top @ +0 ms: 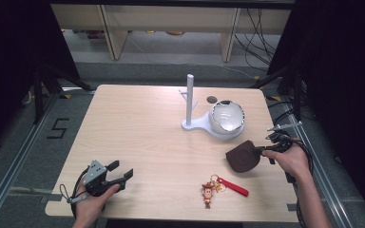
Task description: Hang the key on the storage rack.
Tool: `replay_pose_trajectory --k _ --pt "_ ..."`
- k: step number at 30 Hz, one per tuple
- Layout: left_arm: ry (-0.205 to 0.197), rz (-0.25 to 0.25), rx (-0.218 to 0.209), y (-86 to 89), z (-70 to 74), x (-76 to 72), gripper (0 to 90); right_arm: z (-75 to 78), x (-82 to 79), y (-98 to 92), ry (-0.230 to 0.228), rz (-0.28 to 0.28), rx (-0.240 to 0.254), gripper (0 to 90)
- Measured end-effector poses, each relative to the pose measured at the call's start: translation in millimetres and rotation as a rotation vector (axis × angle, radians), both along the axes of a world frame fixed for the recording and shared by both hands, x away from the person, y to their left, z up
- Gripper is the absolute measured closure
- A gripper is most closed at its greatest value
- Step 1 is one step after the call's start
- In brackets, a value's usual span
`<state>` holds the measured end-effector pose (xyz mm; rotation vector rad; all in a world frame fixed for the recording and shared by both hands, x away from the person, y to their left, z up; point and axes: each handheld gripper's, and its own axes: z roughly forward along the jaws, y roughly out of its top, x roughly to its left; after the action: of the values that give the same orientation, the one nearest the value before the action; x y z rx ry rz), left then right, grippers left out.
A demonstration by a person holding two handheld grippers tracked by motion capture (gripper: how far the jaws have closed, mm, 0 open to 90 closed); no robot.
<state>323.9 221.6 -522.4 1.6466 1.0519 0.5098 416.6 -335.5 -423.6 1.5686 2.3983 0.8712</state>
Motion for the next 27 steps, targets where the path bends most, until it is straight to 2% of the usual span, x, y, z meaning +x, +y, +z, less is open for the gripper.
replay_pose_trajectory --k 1,4,5,7,8,10,11,13,14,16,17,19,21,22,23,24,27 --pt "-0.004 -0.004 -0.007 -0.2 -0.5 0.3 28.4 4.3 -5.3 1.3 -0.020 -0.002 0.000 84.1" --pt "-0.005 -0.004 -0.006 -0.3 -0.5 0.5 28.5 7.6 -9.1 2.6 -0.027 0.000 -0.003 84.3" --pt "-0.006 -0.004 -0.009 -0.6 -0.5 0.6 28.5 9.3 -12.8 4.0 -0.052 0.000 -0.010 84.6" --pt "-0.001 0.000 0.003 -0.5 0.2 0.0 28.5 9.5 -13.4 3.6 -0.069 0.006 -0.019 84.6" --pt "-0.002 -0.002 0.001 -0.8 0.0 -0.1 28.5 12.4 -18.4 6.3 -0.057 -0.017 -0.005 84.7" --pt "-0.003 -0.003 0.001 -0.8 0.0 -0.1 28.6 13.3 -19.7 6.3 -0.050 -0.009 0.003 84.8" --pt "0.000 0.000 0.011 -0.5 0.7 -0.7 28.5 13.0 -20.6 5.8 -0.098 0.011 -0.016 84.9" --pt "-0.001 0.000 0.011 -0.2 0.8 -0.7 28.5 14.1 -23.1 7.6 -0.116 0.000 -0.030 84.9" --pt "-0.002 0.000 0.010 -0.1 0.6 -0.7 28.6 13.9 -23.8 8.2 -0.159 0.013 -0.022 84.9" --pt "-0.007 -0.002 0.001 -0.1 0.1 -0.3 28.5 15.4 -25.1 8.8 -0.151 0.015 -0.028 84.9" --pt "-0.006 -0.002 0.002 0.0 0.0 -0.3 28.5 16.0 -26.9 11.2 -0.178 -0.014 -0.023 84.8" --pt "-0.006 -0.002 0.006 -0.1 0.3 -0.5 28.5 19.9 -29.3 12.2 -0.163 -0.006 -0.024 84.8" --pt "-0.006 -0.002 0.007 -0.1 0.3 -0.5 28.5 20.5 -29.1 12.2 -0.167 -0.005 -0.022 84.8" --pt "-0.006 -0.002 0.006 -0.2 0.3 -0.4 28.5 19.7 -28.9 12.7 -0.202 -0.011 -0.027 84.8" --pt "-0.006 -0.001 0.009 0.0 0.6 -0.5 28.5 22.4 -30.2 13.2 -0.209 -0.029 -0.036 84.8" --pt "-0.006 -0.001 0.009 0.0 0.6 -0.5 28.5 22.4 -29.0 13.1 -0.226 -0.013 -0.021 84.8" --pt "-0.010 -0.002 0.000 -0.1 -0.2 0.0 28.5 24.3 -30.4 14.2 -0.225 -0.014 -0.018 84.8"
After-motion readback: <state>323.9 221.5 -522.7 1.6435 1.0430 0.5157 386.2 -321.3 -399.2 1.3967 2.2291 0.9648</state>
